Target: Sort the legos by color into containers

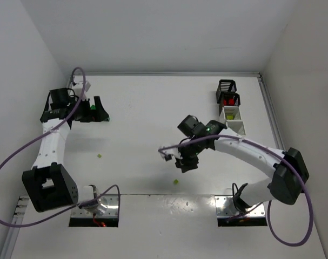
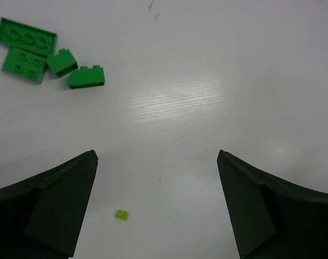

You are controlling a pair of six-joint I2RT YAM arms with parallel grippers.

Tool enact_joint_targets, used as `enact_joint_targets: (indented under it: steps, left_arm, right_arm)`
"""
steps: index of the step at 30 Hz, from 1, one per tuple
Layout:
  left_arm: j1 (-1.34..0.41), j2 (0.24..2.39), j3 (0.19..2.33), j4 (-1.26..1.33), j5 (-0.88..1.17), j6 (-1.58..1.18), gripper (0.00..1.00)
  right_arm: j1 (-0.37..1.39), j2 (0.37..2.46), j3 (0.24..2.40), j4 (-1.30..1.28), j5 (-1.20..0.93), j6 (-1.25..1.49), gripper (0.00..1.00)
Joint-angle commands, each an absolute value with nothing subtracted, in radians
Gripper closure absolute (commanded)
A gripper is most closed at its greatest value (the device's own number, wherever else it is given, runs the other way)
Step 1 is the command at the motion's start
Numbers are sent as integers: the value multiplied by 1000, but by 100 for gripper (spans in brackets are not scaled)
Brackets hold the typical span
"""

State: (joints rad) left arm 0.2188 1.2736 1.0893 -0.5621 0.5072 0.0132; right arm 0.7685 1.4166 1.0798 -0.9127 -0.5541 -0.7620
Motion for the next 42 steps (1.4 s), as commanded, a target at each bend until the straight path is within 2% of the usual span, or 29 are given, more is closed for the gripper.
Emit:
enact_joint_targets:
  steps: [1, 5, 6, 8, 12, 17, 23, 42]
  left_arm:
    - [282, 1317, 1126, -601, 678, 0, 0]
    - [330, 1331, 1135, -620, 710, 55, 0]
    - [342, 1331, 1135, -620, 710, 66, 0]
    - [354, 1331, 1135, -629, 710, 96, 0]
    - [393, 1331, 1109, -629, 710, 141, 0]
    - [431, 1331, 1071, -649, 736, 179, 0]
    - [466, 1310, 1029, -658, 764, 199, 0]
    - [505, 1331, 1009, -707, 776, 279, 0]
  right_arm:
    - [857, 1419, 1022, -804, -514, -931, 55]
    - [905, 1525, 1020, -738, -451, -896, 55]
    - [926, 1541, 1011, -712, -416, -870, 52]
    - [951, 1542, 968, -611, -359, -815, 49]
    - [997, 1551, 902, -580, -284, -799, 48]
    - [1051, 1569, 879, -526, -275, -821, 56]
    - [1086, 1601, 879, -485, -216, -821, 56]
    - [1114, 1612, 824, -537, -245, -876, 56]
